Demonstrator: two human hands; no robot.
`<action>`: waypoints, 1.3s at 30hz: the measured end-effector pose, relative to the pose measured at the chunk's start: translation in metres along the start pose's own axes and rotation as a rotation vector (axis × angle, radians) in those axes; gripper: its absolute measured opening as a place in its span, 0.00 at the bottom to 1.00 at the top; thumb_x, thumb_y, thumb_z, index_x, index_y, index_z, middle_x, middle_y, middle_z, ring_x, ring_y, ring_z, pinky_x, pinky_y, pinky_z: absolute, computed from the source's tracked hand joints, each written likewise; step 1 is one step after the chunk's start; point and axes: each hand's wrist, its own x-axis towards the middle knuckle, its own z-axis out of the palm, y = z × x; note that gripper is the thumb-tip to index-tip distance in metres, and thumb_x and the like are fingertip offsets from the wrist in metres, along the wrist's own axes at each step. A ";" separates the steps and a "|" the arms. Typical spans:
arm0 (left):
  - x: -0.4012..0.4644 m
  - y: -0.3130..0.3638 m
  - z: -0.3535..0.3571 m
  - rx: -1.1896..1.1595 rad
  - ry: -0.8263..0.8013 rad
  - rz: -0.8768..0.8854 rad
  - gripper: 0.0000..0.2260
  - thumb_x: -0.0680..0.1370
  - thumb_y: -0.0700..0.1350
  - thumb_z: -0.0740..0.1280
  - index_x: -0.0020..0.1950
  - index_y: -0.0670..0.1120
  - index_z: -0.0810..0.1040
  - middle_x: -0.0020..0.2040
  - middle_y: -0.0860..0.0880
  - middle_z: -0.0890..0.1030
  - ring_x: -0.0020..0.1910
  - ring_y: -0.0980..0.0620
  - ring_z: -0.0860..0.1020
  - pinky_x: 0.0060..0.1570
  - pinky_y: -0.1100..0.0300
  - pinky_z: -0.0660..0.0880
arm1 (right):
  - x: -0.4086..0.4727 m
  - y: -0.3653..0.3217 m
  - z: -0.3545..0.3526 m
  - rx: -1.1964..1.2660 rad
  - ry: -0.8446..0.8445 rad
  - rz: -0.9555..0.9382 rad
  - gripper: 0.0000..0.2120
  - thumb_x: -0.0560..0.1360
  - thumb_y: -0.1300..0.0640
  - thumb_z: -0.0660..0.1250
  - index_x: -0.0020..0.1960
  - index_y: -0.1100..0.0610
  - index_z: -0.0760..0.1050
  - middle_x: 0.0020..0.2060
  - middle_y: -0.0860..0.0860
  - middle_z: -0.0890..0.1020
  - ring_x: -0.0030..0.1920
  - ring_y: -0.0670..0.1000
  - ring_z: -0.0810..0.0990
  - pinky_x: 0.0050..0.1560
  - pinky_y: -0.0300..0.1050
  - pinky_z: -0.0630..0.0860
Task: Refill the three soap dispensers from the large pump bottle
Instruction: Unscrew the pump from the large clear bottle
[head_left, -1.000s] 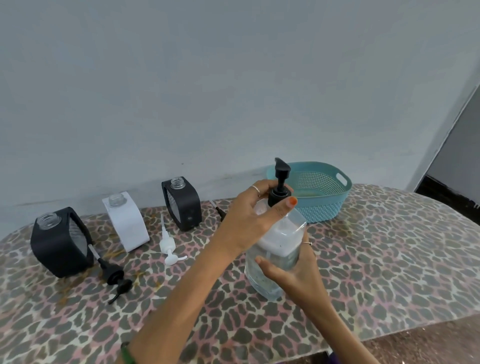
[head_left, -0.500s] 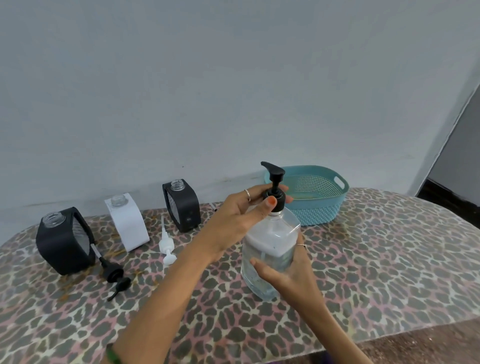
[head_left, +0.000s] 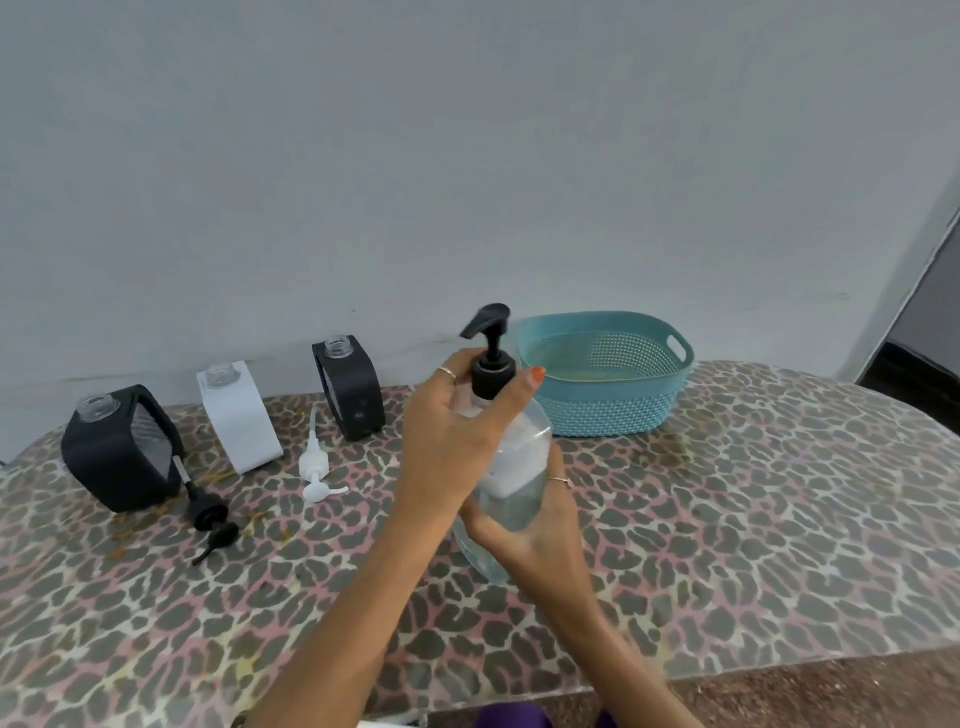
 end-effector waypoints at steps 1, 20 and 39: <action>-0.001 -0.002 -0.001 -0.003 0.006 0.001 0.13 0.68 0.59 0.73 0.43 0.52 0.80 0.38 0.57 0.83 0.40 0.58 0.80 0.45 0.68 0.73 | 0.000 0.002 0.001 0.013 0.000 -0.009 0.32 0.69 0.53 0.77 0.68 0.46 0.65 0.57 0.37 0.79 0.57 0.40 0.79 0.53 0.31 0.75; -0.007 -0.002 -0.001 -0.003 -0.016 0.040 0.15 0.72 0.63 0.67 0.52 0.57 0.79 0.46 0.54 0.84 0.50 0.54 0.82 0.55 0.57 0.76 | 0.001 0.010 -0.003 0.089 -0.080 -0.077 0.35 0.69 0.56 0.77 0.68 0.39 0.63 0.52 0.33 0.80 0.46 0.34 0.81 0.41 0.26 0.76; -0.004 -0.005 -0.009 -0.115 -0.099 0.020 0.10 0.74 0.50 0.72 0.52 0.53 0.75 0.44 0.60 0.81 0.47 0.62 0.79 0.49 0.72 0.71 | -0.003 0.002 0.000 -0.032 -0.022 0.044 0.38 0.65 0.40 0.76 0.69 0.43 0.64 0.61 0.42 0.78 0.62 0.45 0.77 0.62 0.46 0.76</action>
